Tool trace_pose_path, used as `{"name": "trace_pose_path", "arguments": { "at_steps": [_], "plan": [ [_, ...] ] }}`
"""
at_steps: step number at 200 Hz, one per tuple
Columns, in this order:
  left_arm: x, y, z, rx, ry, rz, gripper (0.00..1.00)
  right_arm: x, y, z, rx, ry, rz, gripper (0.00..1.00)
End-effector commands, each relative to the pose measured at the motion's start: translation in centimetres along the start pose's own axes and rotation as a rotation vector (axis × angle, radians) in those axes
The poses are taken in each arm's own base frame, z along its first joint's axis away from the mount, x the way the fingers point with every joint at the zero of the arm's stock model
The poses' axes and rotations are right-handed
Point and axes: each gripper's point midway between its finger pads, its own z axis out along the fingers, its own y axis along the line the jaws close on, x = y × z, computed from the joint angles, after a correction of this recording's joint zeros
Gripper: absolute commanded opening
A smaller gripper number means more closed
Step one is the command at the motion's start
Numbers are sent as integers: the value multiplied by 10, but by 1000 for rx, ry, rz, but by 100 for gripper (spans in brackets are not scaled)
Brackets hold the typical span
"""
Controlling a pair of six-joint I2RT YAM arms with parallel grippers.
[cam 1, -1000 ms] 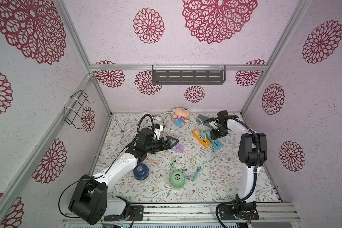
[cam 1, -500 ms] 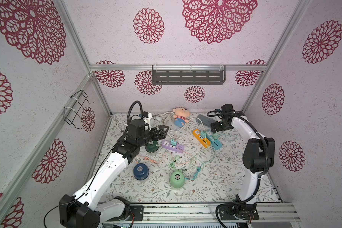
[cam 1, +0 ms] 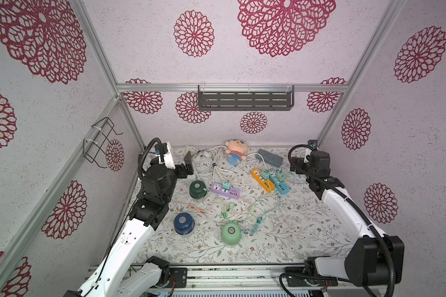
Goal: Charge the cordless meat grinders
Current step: Reset both arms
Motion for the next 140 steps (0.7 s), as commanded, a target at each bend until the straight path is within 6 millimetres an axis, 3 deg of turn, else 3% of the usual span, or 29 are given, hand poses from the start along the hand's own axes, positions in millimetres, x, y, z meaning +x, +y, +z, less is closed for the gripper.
{"name": "trace_pose_path", "arguments": {
  "at_steps": [1, 23, 42, 58, 83, 104, 140],
  "plan": [
    [36, 65, 25, -237, 59, 46, 97, -31, -23, -11, 113, -224, 92, 99],
    [83, 101, 32, -305, 105, 84, 97, 1, -45, -3, 239, -167, 58, 99],
    [123, 127, 36, -366, 193, 100, 97, 41, -58, 11, 288, -81, 35, 99],
    [153, 138, 37, -372, 248, 96, 97, 72, -55, 17, 252, -53, 32, 99],
    [185, 140, 41, -338, 249, 100, 97, 102, -48, 20, 211, -66, 60, 99],
    [202, 137, 48, -292, 208, 72, 97, 104, -45, 27, 190, -55, 98, 99],
    [216, 126, 55, -197, 126, 130, 97, 79, -32, 18, 104, -249, 63, 99]
  ]
}}
